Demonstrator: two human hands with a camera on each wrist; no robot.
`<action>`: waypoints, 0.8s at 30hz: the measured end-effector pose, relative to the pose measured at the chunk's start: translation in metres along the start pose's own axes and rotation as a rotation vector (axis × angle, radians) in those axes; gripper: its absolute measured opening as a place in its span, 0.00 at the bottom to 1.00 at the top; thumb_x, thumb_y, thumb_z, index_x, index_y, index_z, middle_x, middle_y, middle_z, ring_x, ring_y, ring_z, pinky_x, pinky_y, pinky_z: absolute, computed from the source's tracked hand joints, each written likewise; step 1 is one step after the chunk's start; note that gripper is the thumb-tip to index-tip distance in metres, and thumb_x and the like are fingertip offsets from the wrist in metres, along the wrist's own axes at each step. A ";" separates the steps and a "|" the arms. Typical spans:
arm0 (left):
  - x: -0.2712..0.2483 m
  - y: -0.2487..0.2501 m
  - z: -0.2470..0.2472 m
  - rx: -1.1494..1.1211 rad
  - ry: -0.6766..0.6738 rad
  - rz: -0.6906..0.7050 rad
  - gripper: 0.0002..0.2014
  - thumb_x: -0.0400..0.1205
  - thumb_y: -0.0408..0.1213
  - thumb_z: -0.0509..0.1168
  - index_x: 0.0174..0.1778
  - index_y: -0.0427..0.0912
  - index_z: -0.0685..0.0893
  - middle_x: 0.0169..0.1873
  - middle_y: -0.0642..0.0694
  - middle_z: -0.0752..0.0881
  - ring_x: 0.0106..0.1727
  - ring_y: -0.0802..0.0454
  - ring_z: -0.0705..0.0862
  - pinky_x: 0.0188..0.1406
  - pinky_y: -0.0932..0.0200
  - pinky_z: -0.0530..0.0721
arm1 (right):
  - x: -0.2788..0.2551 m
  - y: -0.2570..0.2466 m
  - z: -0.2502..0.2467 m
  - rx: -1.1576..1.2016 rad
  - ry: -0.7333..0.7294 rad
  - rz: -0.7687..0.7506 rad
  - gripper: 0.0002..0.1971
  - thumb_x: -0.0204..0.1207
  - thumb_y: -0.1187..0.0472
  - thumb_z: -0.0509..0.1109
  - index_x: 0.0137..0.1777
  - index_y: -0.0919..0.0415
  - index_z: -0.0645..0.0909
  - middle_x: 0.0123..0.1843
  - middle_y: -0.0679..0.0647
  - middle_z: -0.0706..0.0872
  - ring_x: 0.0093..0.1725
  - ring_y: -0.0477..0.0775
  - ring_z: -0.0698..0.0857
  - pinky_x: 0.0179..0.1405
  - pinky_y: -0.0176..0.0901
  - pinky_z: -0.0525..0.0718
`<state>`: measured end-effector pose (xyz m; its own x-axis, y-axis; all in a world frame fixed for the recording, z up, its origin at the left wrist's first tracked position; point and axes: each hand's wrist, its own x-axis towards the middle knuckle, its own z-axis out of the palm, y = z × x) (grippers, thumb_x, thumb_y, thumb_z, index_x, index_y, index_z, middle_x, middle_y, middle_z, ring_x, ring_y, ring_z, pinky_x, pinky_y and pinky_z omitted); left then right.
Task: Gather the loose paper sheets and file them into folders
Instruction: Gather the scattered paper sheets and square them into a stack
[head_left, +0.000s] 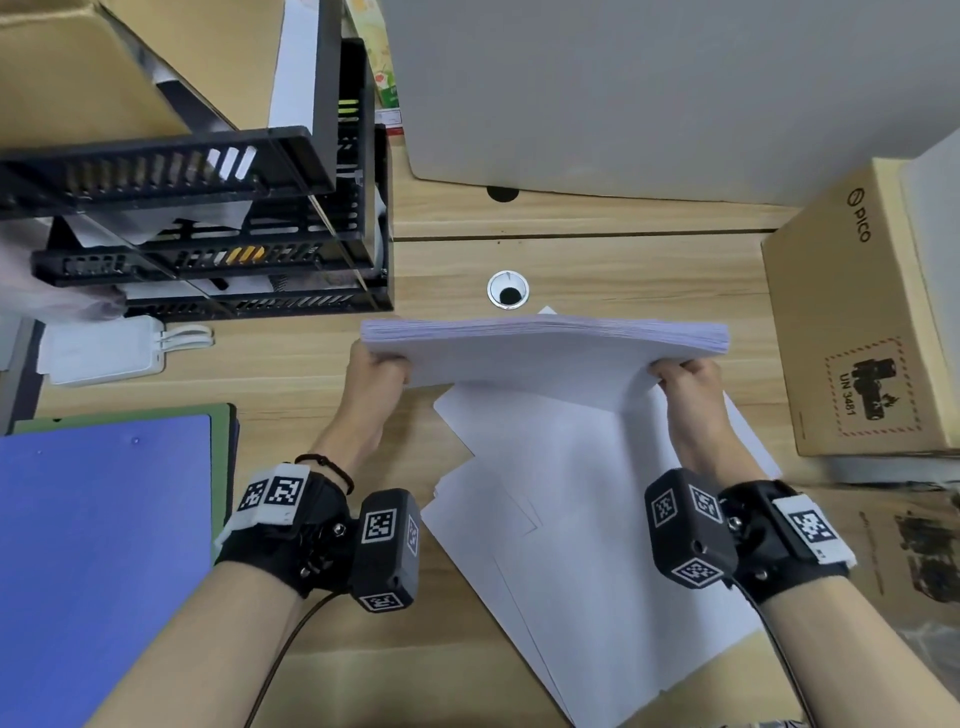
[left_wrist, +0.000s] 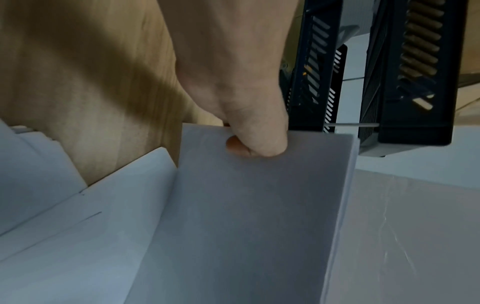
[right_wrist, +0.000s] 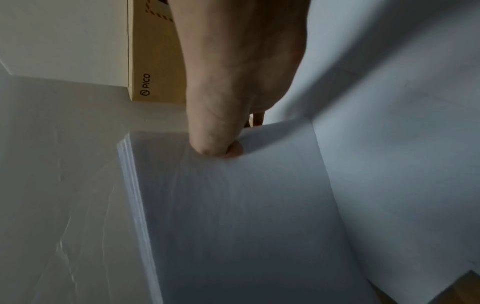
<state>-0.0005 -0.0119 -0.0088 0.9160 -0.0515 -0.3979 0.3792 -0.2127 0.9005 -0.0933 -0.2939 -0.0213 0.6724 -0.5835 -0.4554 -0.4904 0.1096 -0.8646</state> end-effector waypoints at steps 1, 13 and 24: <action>0.000 0.000 0.001 -0.014 0.015 0.004 0.24 0.70 0.13 0.53 0.35 0.50 0.81 0.33 0.56 0.81 0.42 0.55 0.76 0.40 0.58 0.74 | 0.000 -0.002 0.002 0.011 0.017 -0.020 0.10 0.73 0.75 0.60 0.38 0.62 0.77 0.37 0.54 0.78 0.41 0.52 0.76 0.45 0.45 0.72; 0.011 0.008 0.006 -0.049 0.051 0.014 0.22 0.71 0.13 0.54 0.44 0.44 0.82 0.37 0.53 0.82 0.45 0.53 0.78 0.41 0.58 0.74 | 0.005 -0.011 0.004 -0.050 0.030 0.013 0.11 0.63 0.71 0.60 0.45 0.62 0.76 0.40 0.57 0.72 0.42 0.55 0.68 0.40 0.47 0.65; 0.019 0.026 0.003 -0.182 0.121 0.106 0.18 0.70 0.14 0.57 0.42 0.42 0.81 0.40 0.49 0.82 0.46 0.53 0.78 0.45 0.60 0.76 | 0.002 -0.045 0.006 0.101 0.022 -0.115 0.15 0.70 0.79 0.55 0.49 0.64 0.78 0.45 0.56 0.78 0.45 0.50 0.74 0.45 0.41 0.71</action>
<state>0.0265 -0.0214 0.0062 0.9569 0.0552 -0.2851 0.2871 -0.0325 0.9574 -0.0668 -0.2952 0.0155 0.7080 -0.6140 -0.3488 -0.3520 0.1215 -0.9281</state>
